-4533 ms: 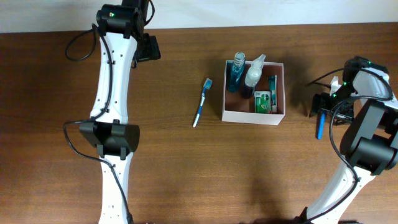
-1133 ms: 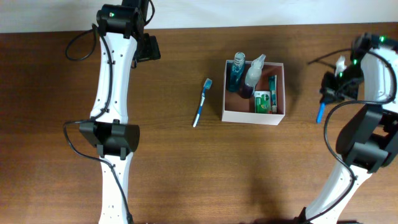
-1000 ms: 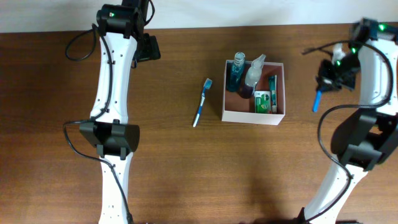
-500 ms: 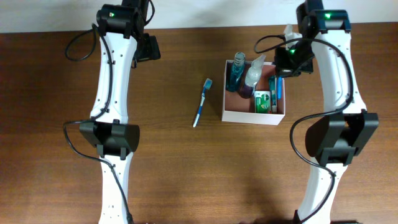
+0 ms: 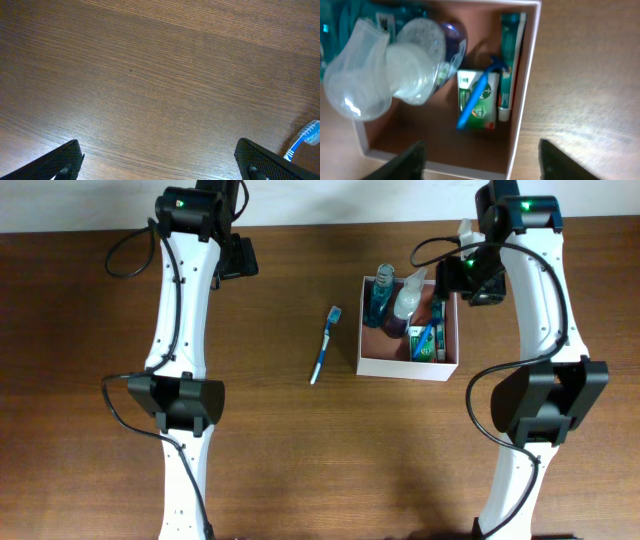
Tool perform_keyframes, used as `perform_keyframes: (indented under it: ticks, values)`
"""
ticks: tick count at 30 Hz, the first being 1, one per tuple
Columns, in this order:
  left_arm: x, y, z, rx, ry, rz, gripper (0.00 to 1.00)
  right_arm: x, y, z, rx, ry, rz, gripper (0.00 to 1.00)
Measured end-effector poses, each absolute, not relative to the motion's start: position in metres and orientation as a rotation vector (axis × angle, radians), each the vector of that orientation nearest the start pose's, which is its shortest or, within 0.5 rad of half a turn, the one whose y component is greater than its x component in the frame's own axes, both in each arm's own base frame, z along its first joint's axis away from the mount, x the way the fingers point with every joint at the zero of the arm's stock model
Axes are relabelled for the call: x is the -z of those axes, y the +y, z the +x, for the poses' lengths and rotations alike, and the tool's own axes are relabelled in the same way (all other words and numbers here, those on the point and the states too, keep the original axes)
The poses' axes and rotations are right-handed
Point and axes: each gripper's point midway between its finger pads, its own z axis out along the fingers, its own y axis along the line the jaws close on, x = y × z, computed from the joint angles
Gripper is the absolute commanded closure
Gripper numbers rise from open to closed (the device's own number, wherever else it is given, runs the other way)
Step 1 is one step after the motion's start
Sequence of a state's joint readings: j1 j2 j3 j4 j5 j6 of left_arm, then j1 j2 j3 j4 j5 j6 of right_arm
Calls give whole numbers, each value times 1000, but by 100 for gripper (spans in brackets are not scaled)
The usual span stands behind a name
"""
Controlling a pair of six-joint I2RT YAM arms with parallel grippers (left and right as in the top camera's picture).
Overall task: Pack container
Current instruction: 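Lift the razor and carry it over the pink box, then release the razor into the box and withdraw the right arm, then move the left gripper toward the blue toothbrush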
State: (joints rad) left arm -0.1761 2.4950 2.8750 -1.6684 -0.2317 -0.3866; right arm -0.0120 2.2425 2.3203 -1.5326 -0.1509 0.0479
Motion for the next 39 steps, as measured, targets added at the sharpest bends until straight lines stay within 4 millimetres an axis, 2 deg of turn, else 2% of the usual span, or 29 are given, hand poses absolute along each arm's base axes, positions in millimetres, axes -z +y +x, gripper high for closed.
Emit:
perform_keyframes:
  ticks: [2, 6, 9, 12, 18, 22, 26, 33, 39]
  values:
    - [-187, -49, 502, -202, 2780, -340, 1, -156, 15, 456, -181, 3008, 79, 1]
    - [-187, -49, 502, -203, 2780, -340, 1, -158, -6, 455, -65, 3009, 111, 1]
    - [-187, -49, 502, -203, 2780, -340, 1, -168, -30, 452, -17, 3001, 195, 1]
    - [-187, -49, 502, -203, 2780, -340, 1, -178, -71, 449, 4, 2962, 358, 1]
    - [-187, -49, 502, -203, 2780, -340, 1, -179, -154, 426, 5, 2906, 676, 1]
    - [-187, -49, 502, -203, 2780, -340, 1, -179, -193, 412, 12, 2866, 809, 1]
    - [-187, -49, 502, -203, 2780, -340, 1, -179, -217, 404, 16, 2829, 887, 1]
    - [-187, -49, 502, -203, 2780, -340, 1, -161, -245, 384, 14, 2829, 1006, 1]
    - [-188, -49, 503, -200, 2776, -340, 1, -157, -268, 385, 85, 2780, 1035, 1]
